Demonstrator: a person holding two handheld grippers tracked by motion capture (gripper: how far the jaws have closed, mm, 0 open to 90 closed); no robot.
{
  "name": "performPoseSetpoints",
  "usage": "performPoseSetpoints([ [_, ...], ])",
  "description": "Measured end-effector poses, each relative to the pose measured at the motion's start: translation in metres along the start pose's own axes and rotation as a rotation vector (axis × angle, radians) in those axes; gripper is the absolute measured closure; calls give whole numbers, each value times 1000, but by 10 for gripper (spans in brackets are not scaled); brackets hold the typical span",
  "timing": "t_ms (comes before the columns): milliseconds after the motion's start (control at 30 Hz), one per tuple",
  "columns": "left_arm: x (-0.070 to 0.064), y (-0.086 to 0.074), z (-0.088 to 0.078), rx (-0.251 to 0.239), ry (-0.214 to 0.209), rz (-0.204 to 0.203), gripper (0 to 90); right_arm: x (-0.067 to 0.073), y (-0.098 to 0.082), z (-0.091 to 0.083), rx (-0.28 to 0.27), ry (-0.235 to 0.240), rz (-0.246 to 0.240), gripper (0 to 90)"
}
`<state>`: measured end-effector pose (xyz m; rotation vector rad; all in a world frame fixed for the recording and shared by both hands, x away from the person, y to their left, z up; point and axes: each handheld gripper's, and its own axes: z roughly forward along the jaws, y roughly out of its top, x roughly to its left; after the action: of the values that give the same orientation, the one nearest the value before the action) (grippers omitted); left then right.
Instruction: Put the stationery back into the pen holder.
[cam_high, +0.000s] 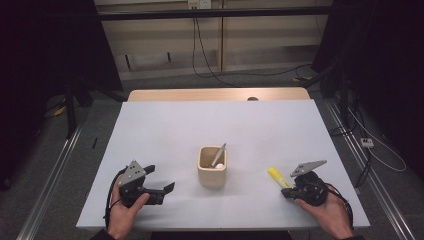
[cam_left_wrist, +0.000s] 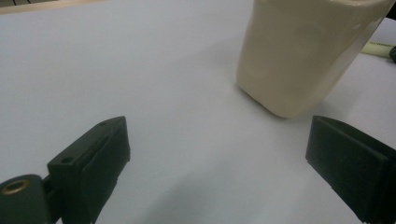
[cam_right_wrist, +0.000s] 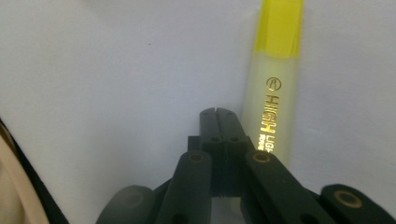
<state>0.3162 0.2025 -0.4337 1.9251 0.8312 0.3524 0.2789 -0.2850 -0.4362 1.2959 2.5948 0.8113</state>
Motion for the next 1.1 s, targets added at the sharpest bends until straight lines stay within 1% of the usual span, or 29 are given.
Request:
performPoseSetpoints([
  [167, 0, 0, 0, 0, -1, 1, 63, -5, -2, -2, -10, -27, 9, 900],
  [300, 0, 0, 0, 0, -1, 2, 63, -7, -2, -2, -15, -37, 5, 900],
  [400, 0, 0, 0, 1, -2, 4, 63, -9, -3, -2, -18, -43, 12, 900],
  [533, 0, 0, 1, 2, -2, 4, 63, -9, -3, -2, -23, -34, 10, 900],
  [700, 0, 0, 0, 0, -1, 5, 63, -8, -2, 0, -40, 2, -1, 900],
  [767, 0, 0, 0, 1, -1, 5, 63, -7, -1, -1, -40, -1, 6, 900],
  [800, 0, 0, 0, 1, -1, 6, 63, -8, -1, -1, -46, 4, 3, 900],
  [833, 0, 0, 1, 0, 1, 3, 63, -8, -2, -2, -55, 15, 11, 900],
  [933, 1, 0, 1, -2, 7, -2, 63, -7, -1, -6, -104, 29, 21, 900],
  [967, 2, 1, 1, 0, 9, -6, 63, -5, 1, -9, -139, 37, 10, 900],
  [1000, 3, 1, 2, -2, 8, -8, 63, -2, 2, -12, -159, 41, -1, 894],
  [1067, 3, 1, 3, 0, 15, -17, 63, 1, 5, -14, -174, 39, -11, 862],
  [1100, 4, 1, 3, 1, 13, -16, 63, 2, 5, -14, -176, 44, -14, 832],
])
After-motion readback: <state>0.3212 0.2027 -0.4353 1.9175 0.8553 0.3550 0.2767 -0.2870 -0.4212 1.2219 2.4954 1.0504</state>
